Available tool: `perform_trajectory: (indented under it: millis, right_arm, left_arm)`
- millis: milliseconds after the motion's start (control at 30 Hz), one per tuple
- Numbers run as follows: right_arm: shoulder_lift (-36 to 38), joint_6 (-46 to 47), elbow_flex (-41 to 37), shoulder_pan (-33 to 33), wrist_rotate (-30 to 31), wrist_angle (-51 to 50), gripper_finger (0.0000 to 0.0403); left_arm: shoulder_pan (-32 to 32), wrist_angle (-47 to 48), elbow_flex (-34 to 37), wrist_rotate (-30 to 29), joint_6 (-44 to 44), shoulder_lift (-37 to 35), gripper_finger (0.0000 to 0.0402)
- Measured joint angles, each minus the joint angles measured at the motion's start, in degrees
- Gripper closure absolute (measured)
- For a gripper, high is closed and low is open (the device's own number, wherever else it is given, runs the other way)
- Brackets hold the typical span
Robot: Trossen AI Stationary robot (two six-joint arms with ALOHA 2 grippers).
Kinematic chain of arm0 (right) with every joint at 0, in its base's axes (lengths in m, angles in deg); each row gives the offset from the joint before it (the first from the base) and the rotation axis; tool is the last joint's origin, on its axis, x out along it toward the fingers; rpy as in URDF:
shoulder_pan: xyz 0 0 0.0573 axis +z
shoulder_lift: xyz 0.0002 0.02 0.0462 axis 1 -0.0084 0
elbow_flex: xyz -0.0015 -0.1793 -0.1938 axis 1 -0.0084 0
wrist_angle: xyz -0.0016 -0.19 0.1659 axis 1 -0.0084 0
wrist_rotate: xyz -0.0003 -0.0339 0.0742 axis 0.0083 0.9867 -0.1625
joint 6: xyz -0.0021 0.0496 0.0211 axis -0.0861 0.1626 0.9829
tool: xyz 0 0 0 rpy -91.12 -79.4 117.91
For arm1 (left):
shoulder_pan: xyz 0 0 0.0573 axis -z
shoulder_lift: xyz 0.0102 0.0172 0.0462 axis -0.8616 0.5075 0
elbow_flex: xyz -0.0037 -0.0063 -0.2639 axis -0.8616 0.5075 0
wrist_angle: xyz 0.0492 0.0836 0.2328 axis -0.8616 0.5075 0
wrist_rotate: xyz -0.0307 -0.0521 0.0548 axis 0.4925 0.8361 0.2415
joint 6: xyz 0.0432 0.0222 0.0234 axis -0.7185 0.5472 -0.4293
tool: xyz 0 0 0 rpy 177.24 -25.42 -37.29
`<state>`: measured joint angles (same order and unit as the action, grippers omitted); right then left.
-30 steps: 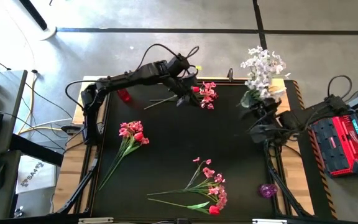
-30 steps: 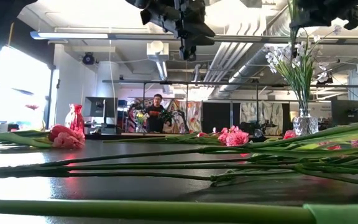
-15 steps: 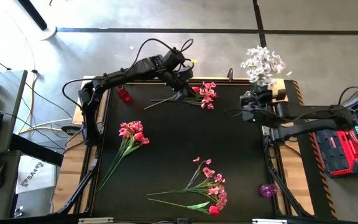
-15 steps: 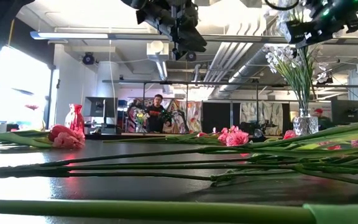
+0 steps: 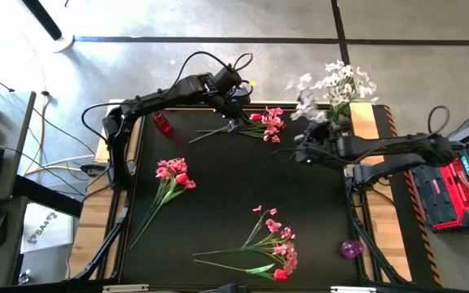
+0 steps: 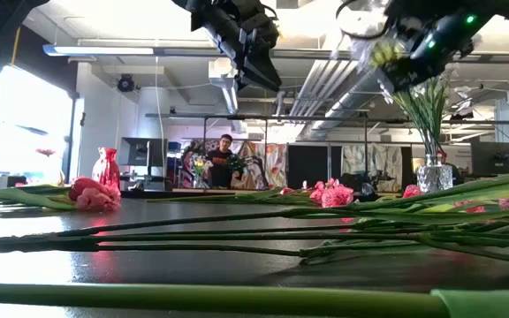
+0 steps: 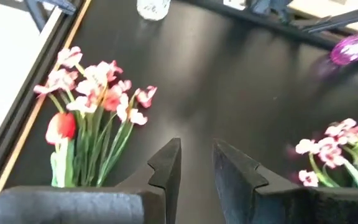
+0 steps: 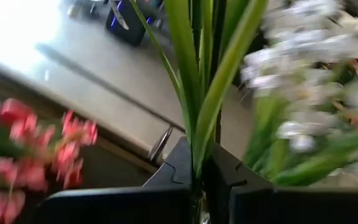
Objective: Sort flowers into vase by color
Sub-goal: Put the white flowers into the transparent flower vase
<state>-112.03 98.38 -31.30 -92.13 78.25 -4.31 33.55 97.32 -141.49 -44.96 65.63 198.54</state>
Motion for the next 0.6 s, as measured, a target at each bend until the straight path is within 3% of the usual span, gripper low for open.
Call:
perform_trajectory:
  millis: [100, 167, 300, 433, 600]
  right_arm:
    - [-1.9, -3.6, 0.3, -0.5, -4.8, 1.3, 0.0392]
    - [-2.4, -3.8, 0.4, -0.4, -4.4, 4.1, 0.0391]
    - [-2.4, -3.1, 0.5, -1.9, 2.5, 9.6, 0.0400]
    - [-2.4, 3.6, -0.3, -5.0, 8.9, 10.3, 0.0400]
    - [-2.4, 10.3, -3.8, -8.6, 10.7, 10.2, 0.0401]
  left_arm:
    - [0.0, 0.4, 0.0, -1.0, -0.2, 0.0, 0.0324]
    - [0.0, 0.3, 0.0, -1.2, -0.2, 0.0, 0.0324]
    - [0.0, -0.4, 0.0, -2.7, 0.0, 0.0, 0.0324]
    - [0.0, -0.5, 0.0, -3.9, 0.8, 0.0, 0.0324]
    - [0.3, -0.5, 0.0, -4.1, 1.6, 0.0, 0.0324]
